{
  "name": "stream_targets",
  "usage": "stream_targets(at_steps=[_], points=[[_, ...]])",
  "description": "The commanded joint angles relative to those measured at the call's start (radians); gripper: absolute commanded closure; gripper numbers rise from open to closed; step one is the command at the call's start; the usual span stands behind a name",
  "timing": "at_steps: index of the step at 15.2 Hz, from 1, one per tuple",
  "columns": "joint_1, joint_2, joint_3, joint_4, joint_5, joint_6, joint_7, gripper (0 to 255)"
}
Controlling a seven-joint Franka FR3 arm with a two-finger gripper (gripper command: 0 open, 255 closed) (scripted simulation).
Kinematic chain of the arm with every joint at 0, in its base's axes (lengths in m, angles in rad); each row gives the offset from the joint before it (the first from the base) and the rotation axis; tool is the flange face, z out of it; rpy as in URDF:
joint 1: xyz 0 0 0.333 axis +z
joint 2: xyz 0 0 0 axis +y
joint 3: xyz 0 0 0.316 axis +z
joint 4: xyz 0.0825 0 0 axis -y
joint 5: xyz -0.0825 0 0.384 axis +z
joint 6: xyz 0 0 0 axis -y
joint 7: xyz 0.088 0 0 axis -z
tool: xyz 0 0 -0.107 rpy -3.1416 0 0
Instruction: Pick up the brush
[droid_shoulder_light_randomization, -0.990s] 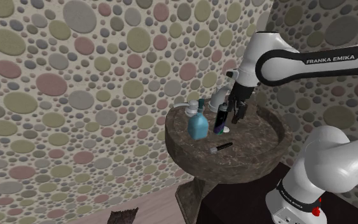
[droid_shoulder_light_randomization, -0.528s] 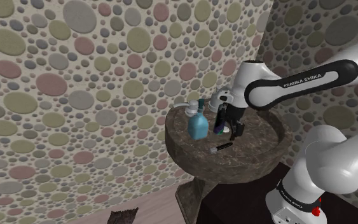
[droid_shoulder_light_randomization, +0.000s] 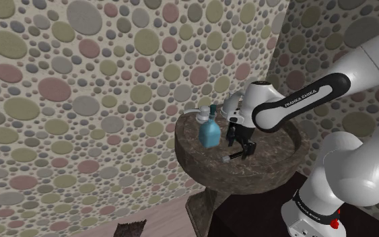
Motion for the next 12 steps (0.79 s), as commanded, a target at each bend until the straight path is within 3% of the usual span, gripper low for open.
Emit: stream_targets(at_steps=[1,4,5,12], points=[[0.01,0.037,-0.01,-0.007,0.007,0.044,-0.01,0],[0.018,0.065,-0.018,-0.013,0.014,0.078,-0.018,0],[0.018,0.065,-0.018,-0.012,0.014,0.077,-0.017,255],[0.019,0.068,-0.019,-0.01,0.015,0.078,-0.018,255]])
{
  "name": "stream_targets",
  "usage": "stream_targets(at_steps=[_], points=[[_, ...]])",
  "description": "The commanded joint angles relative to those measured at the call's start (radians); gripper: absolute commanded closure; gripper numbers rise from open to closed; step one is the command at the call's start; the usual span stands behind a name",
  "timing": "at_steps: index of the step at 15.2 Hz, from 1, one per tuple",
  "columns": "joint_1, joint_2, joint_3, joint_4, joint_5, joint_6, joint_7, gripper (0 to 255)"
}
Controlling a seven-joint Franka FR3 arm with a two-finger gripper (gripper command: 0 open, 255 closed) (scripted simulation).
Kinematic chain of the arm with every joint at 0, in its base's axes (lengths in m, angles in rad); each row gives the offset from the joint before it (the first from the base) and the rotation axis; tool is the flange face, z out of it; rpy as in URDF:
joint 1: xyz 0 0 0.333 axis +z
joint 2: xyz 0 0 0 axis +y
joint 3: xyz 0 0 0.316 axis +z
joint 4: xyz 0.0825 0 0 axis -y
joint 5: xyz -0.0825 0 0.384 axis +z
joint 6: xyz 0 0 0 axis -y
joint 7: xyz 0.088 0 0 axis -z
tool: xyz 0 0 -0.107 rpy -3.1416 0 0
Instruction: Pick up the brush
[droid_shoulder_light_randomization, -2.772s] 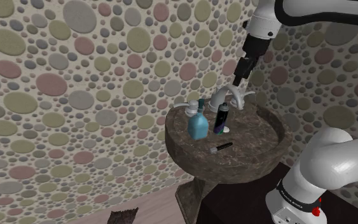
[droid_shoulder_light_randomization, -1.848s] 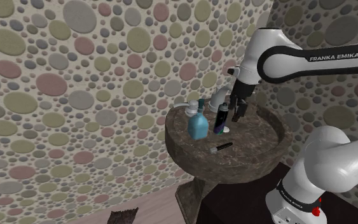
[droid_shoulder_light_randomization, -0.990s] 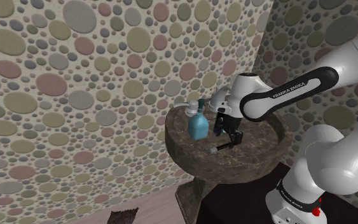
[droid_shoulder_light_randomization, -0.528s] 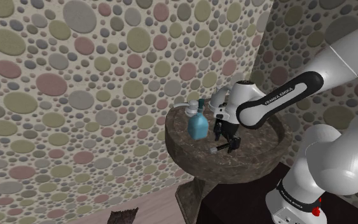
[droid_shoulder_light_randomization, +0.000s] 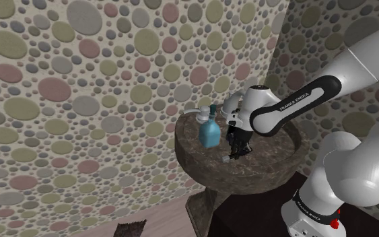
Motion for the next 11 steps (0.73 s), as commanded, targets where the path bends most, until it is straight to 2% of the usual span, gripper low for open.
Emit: stream_targets(at_steps=[1,2,11], points=[[0.0,0.002,-0.001,-0.001,0.0,0.0,0.0,255],[-0.001,0.0,0.0,-0.004,-0.001,0.002,0.0,255],[-0.032,-0.146,0.041,0.039,-0.024,-0.186,0.035,255]])
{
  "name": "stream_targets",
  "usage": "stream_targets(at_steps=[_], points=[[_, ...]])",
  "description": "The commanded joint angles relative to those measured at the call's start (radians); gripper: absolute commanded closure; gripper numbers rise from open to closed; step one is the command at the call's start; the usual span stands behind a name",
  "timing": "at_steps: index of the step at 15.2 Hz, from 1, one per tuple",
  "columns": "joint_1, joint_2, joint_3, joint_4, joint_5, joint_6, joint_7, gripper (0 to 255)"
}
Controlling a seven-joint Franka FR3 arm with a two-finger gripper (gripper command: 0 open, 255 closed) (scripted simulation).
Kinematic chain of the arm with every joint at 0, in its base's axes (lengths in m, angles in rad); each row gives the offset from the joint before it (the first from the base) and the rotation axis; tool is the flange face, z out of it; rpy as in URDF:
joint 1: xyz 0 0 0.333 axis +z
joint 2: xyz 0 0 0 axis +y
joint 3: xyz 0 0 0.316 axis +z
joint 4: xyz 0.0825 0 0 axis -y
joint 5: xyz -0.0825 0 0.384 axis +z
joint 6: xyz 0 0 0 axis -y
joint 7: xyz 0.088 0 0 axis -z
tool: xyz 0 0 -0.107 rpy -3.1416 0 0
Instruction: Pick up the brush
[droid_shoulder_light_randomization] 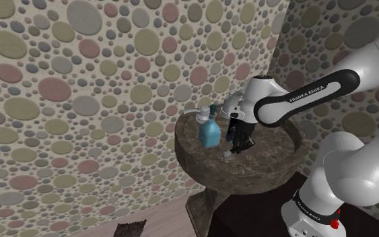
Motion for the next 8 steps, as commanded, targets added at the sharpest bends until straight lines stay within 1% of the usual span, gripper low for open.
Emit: stream_targets(at_steps=[1,6,8], points=[[-0.007,-0.03,0.006,0.013,-0.004,-0.044,0.003,255],[-0.013,-0.091,0.024,0.049,-0.003,-0.14,0.015,255],[-0.013,-0.093,0.025,0.05,-0.003,-0.142,0.015,255]])
